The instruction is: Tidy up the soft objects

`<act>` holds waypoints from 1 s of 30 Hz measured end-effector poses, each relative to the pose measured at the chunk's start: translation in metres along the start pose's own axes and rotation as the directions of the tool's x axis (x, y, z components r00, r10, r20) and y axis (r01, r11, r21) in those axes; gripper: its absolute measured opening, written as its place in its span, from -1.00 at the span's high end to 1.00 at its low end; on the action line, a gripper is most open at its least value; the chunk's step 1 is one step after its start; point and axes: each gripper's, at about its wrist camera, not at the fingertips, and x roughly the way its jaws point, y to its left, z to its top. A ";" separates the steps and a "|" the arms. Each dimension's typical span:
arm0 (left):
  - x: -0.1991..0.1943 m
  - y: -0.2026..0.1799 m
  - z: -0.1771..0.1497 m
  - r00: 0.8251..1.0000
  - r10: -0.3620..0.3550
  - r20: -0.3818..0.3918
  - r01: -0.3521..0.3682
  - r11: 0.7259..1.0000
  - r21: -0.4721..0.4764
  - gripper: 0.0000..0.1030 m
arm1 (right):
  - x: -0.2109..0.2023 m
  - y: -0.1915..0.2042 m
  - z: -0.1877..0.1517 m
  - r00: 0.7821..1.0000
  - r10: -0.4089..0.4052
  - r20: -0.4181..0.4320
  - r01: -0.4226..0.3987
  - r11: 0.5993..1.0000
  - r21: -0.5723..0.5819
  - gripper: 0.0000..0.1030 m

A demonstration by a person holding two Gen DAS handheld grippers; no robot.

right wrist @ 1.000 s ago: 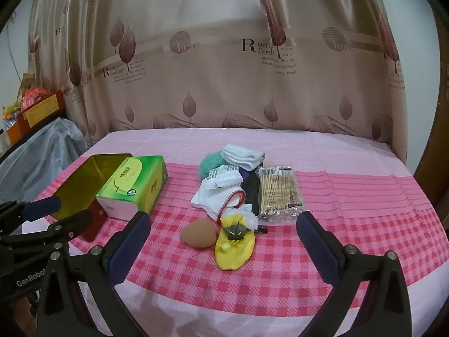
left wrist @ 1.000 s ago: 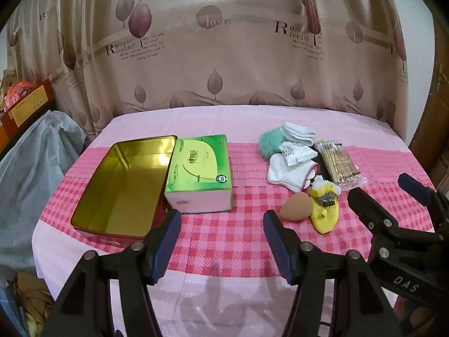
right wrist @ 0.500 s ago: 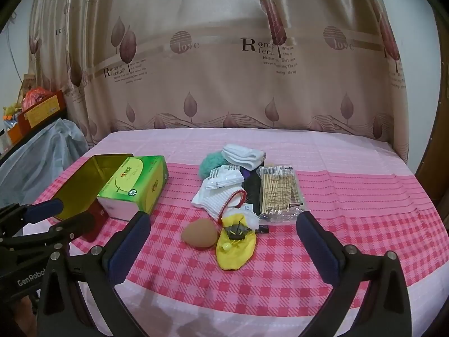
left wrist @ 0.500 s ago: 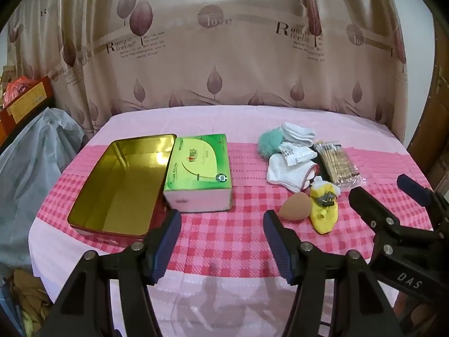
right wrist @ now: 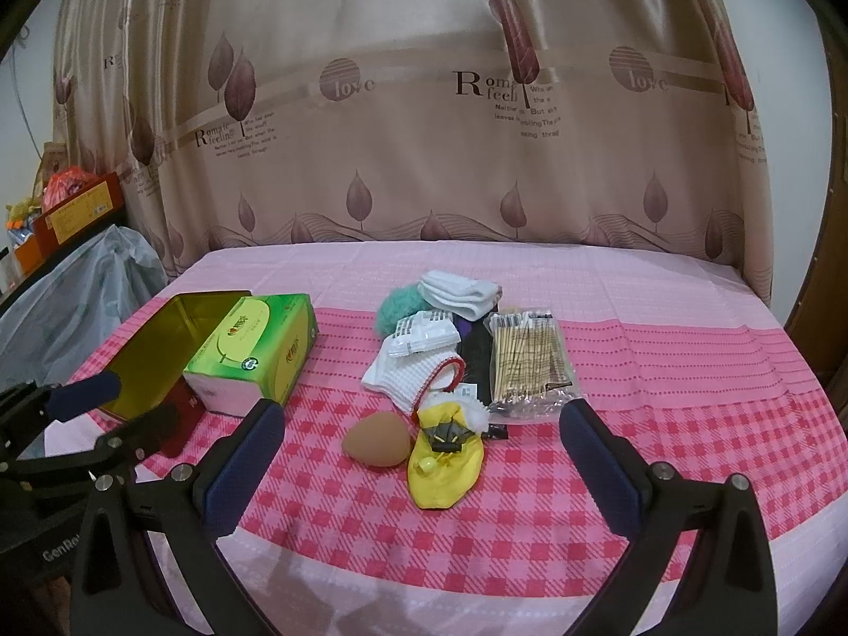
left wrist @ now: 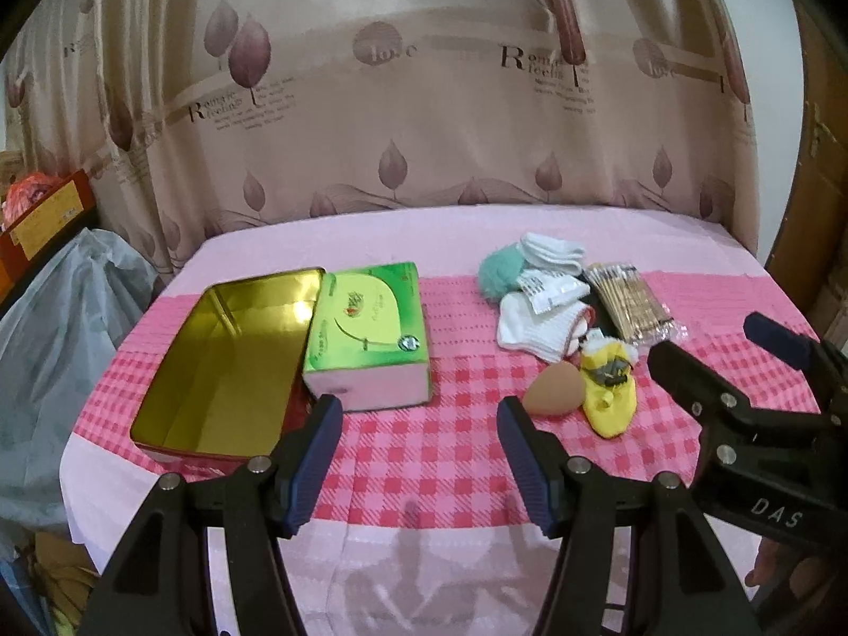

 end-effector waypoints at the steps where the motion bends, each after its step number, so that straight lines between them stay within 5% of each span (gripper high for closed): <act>1: 0.001 -0.001 0.000 1.000 -0.006 -0.010 0.006 1.000 0.003 -0.21 | 0.000 0.000 0.000 1.000 0.000 0.001 0.000 1.000 0.000 -1.00; 30: 0.010 0.006 -0.001 0.998 0.002 -0.065 -0.004 1.000 -0.031 -0.21 | -0.001 -0.001 0.002 1.000 0.004 -0.001 -0.004 1.000 0.007 -1.00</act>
